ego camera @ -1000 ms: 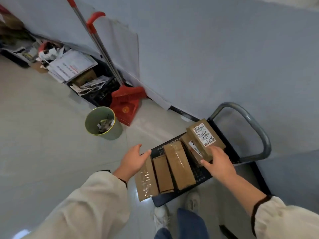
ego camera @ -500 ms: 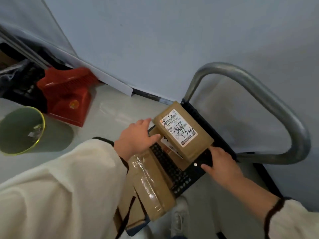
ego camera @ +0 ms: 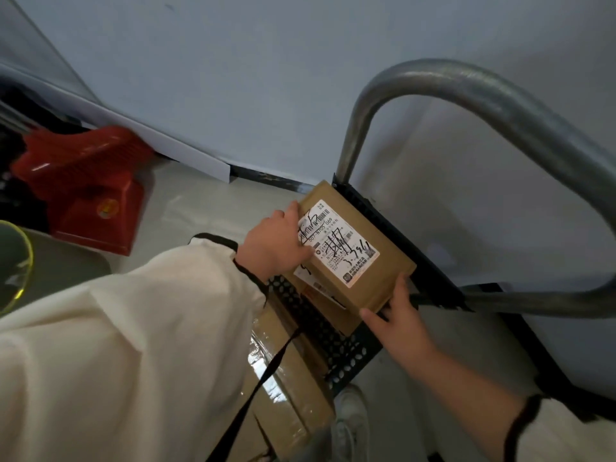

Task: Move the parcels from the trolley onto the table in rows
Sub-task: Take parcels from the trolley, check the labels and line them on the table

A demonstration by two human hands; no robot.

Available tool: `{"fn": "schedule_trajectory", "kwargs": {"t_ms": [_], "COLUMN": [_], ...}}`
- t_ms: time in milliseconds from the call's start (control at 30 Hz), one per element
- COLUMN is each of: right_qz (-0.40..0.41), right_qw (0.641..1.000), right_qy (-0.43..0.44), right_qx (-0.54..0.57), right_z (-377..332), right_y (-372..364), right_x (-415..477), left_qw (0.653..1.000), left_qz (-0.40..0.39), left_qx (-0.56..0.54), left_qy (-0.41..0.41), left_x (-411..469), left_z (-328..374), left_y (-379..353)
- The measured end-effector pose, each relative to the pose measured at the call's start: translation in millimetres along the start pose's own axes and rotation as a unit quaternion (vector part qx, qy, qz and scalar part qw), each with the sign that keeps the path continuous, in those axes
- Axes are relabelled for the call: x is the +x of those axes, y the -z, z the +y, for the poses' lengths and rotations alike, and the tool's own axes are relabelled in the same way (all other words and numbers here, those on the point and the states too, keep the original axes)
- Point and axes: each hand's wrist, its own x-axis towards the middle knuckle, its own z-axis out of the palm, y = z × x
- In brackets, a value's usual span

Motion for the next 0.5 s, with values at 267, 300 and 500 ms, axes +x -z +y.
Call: {"fn": "schedule_trajectory", "kwargs": {"t_ms": [267,300,500], "right_qz": [0.036,0.048,0.088], "right_qw": [0.997,0.996,0.986], "right_qy": [0.047,0.059,0.139], "right_qx": [0.042,0.038,0.034], "right_z": [-78.7,-97.0,-225.5], "right_y": [20.8,28.5,67.6], "right_x": [-64.6,-78.4,-191.7], "left_qw": [0.995,0.994,0.987], "left_qz": [0.055,0.059,0.144], "left_qx": [-0.052,-0.062,-0.050], "left_qy": [0.057,0.066,0.059], "left_x": [-70.6,-84.2,-199.0], "left_z": [8.8,15.2,50.2], "left_y": [86.0,106.1,262.2]}}
